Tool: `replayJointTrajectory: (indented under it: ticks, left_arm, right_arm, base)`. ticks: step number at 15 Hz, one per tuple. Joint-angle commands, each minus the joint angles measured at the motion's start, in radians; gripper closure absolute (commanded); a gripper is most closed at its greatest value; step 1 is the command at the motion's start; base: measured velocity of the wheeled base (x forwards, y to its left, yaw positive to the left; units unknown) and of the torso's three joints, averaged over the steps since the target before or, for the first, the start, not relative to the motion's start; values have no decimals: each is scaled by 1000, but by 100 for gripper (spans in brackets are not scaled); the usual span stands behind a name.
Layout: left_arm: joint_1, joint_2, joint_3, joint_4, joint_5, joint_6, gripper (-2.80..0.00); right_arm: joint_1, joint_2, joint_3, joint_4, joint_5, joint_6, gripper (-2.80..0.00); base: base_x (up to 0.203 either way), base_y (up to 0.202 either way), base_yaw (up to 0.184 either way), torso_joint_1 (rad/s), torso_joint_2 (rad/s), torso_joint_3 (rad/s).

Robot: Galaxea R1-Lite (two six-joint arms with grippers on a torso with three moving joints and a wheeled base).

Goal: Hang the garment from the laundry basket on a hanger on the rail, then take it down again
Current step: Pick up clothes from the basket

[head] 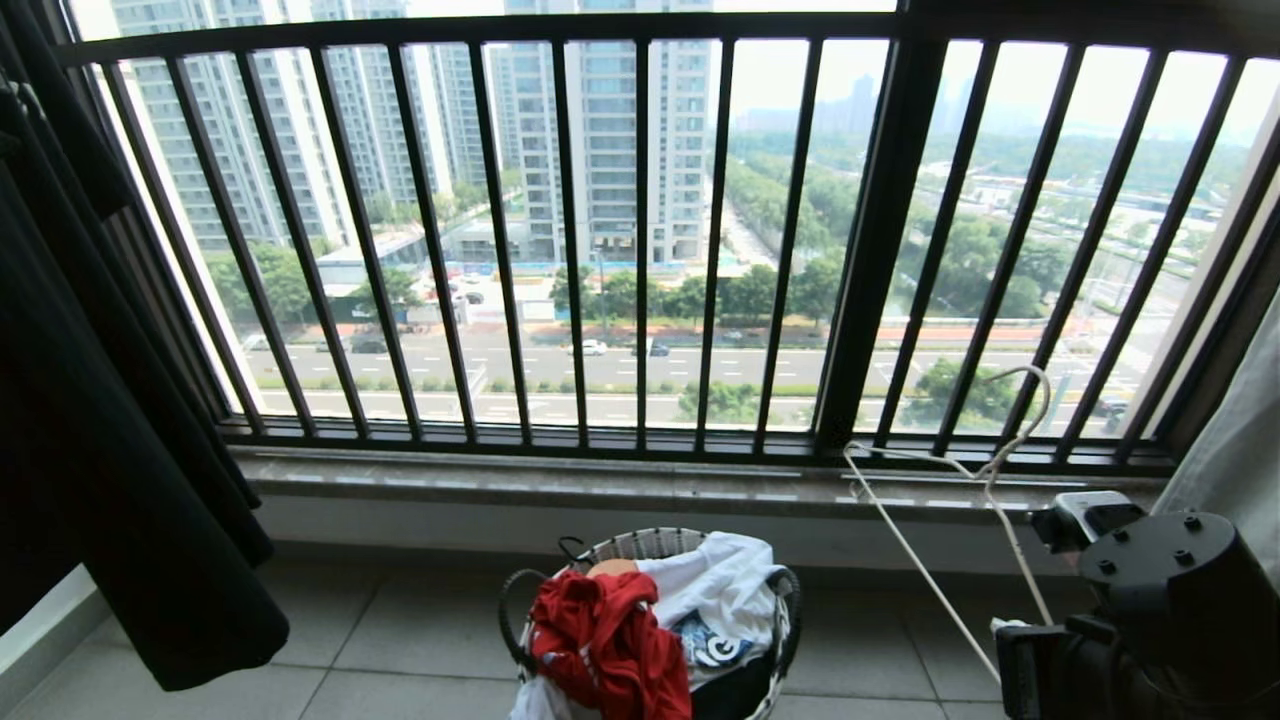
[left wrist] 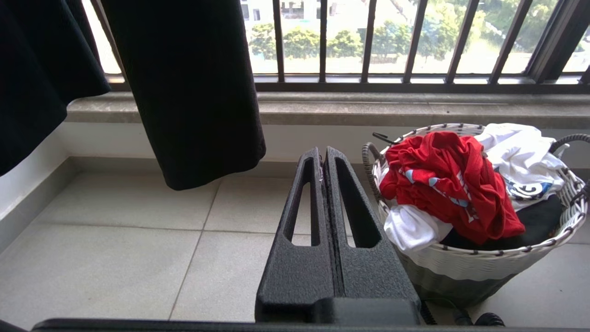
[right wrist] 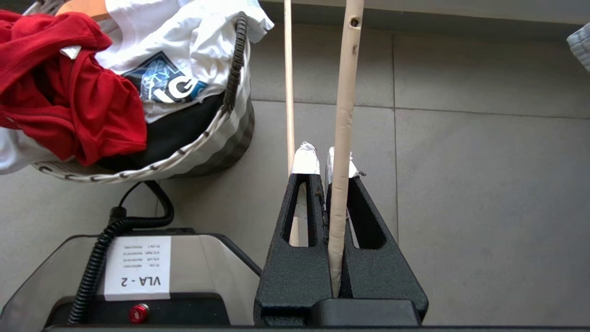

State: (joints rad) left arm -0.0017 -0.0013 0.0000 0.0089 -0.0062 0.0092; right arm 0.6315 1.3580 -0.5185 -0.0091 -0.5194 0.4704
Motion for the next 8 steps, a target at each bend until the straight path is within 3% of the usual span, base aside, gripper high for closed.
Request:
replayJointTrajectory:
  ticks: [1, 8]
  left_arm:
    - [0, 1, 0, 0, 0, 0, 0]
    - [0, 1, 0, 0, 0, 0, 0]
  right_arm:
    - [1, -25, -1, 0, -5, -1, 0]
    - [1, -66, 2, 1, -10, -6, 0]
  base:
    - [0, 0, 0, 0, 0, 0]
    - [0, 0, 0, 0, 0, 0]
